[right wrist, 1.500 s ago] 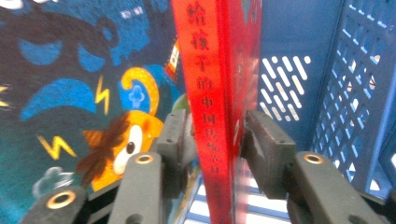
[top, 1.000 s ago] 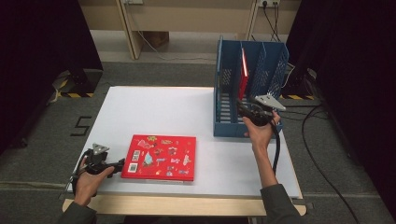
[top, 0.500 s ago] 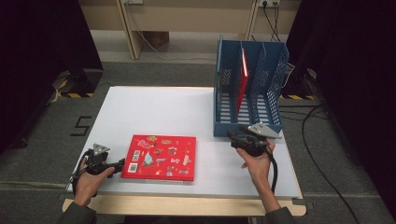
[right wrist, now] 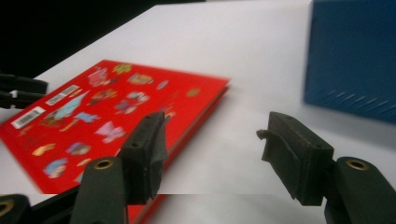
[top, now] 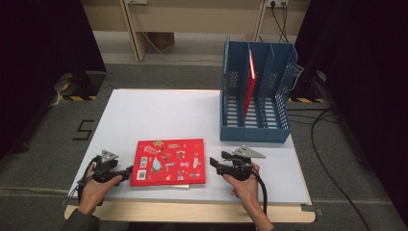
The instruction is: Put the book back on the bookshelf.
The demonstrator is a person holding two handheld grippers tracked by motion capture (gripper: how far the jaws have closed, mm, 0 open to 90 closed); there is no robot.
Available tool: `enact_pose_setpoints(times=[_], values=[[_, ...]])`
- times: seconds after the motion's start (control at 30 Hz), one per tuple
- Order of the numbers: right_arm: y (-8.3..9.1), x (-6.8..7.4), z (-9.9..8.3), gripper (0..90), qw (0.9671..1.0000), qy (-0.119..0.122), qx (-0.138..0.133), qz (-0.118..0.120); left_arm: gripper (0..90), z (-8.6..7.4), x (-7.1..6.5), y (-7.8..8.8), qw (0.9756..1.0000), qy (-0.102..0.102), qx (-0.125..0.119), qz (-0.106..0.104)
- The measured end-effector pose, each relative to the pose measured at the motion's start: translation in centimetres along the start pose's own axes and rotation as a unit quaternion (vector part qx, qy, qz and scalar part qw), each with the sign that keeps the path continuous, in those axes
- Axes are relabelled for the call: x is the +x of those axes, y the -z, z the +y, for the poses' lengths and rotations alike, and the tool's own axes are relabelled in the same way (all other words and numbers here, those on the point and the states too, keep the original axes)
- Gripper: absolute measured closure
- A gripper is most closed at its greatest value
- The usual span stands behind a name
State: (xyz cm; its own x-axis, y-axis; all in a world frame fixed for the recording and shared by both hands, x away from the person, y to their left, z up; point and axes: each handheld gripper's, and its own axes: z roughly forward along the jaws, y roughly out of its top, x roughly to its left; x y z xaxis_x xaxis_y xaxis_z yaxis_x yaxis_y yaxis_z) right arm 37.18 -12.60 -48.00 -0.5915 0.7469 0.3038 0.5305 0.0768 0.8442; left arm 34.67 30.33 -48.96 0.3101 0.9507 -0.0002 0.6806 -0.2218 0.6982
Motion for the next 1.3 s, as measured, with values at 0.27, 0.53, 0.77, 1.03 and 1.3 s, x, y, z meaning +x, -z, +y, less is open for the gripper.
enact_pose_setpoints(times=[0.27, 0.53, 0.77, 1.03, 1.3], values=[[-1.5, 1.0, -1.1, 38.0, 0.9993, 0.001, 0.037, 0.000, 29.2, 0.0, -2.0, 0.0, 0.9993, -0.035, 0.008, -0.007], [-1.8, 0.9, -1.4, 36.4, 0.9988, -0.004, 0.049, -0.002, 28.8, 0.0, -2.2, 0.0, 0.9991, -0.043, 0.007, -0.002], [-2.4, 1.0, -1.3, 34.8, 0.9974, -0.026, 0.066, 0.010, 28.8, 0.1, -2.3, 0.0, 0.9989, -0.047, 0.009, -0.002], [-3.2, 1.6, -1.3, 31.9, 0.9967, -0.036, 0.072, 0.015, 29.5, 0.0, -2.5, 0.0, 0.9990, -0.044, 0.006, -0.003], [-3.5, 1.5, -1.3, 30.1, 0.9955, -0.056, 0.074, 0.016, 29.5, 0.0, -2.5, 0.0, 0.9990, -0.044, 0.006, -0.005]])
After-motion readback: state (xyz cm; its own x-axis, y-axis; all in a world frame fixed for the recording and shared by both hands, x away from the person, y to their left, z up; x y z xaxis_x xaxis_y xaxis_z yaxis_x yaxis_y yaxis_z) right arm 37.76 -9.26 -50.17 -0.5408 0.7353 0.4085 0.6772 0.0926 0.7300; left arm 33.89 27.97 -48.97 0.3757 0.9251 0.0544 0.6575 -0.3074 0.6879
